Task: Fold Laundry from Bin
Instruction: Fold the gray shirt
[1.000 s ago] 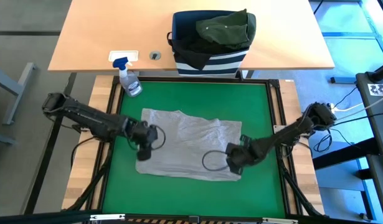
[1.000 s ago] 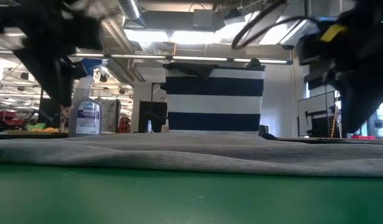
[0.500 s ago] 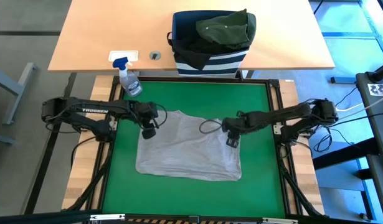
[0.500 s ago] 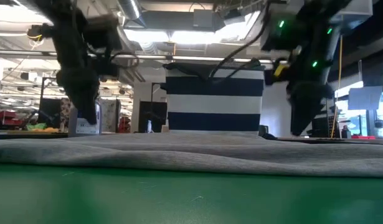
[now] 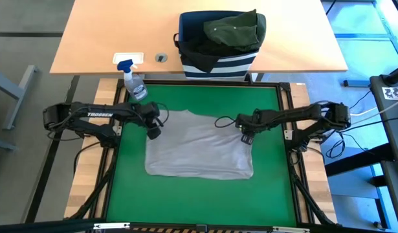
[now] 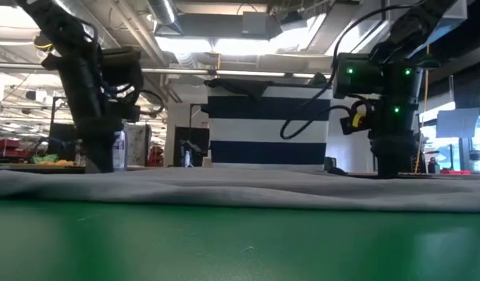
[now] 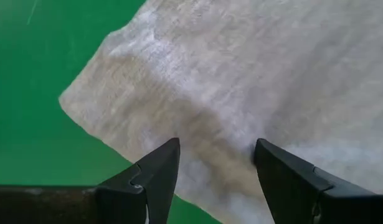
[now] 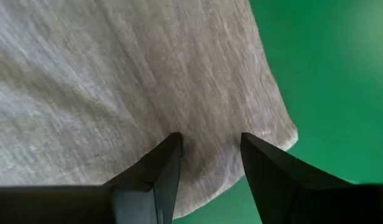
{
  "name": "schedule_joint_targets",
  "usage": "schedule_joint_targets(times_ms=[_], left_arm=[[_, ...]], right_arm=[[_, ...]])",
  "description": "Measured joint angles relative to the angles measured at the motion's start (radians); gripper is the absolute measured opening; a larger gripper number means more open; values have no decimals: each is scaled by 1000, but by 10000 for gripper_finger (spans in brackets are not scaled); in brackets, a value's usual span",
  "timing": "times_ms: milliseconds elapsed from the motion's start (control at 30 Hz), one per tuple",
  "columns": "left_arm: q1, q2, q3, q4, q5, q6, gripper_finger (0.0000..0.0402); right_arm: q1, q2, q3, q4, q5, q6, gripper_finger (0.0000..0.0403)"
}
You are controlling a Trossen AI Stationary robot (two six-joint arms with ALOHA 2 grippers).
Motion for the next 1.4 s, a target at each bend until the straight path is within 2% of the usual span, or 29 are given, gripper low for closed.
schedule_joint_targets(times_ms=[167, 400, 500, 633, 800, 900, 1167, 1300, 1400], left_arm=[[7, 0, 69, -32, 147, 66, 204], [-11, 0, 230, -101, 264, 107, 204], [-32, 0, 281, -105, 280, 130, 204], [-66, 0, 312, -89, 278, 131, 204], [-108, 19, 312, -84, 269, 130, 220], [-134, 49, 312, -71, 264, 131, 239], [-199, 163, 312, -127, 204, 279, 267], [-231, 216, 312, -165, 167, 314, 267], [-255, 247, 312, -175, 184, 309, 267]], right_arm=[[-11, -35, 64, -83, -33, -59, 170], [53, -163, 151, -90, -225, 13, 170], [119, -216, 152, -21, -270, 48, 170], [217, -243, 153, 30, -277, 84, 170], [293, -226, 153, 43, -221, 131, 173], [306, -215, 153, 50, -216, 133, 195], [305, -144, 153, 72, -213, 99, 302], [305, -92, 153, 68, -214, 104, 330], [305, -64, 153, 72, -215, 116, 338]])
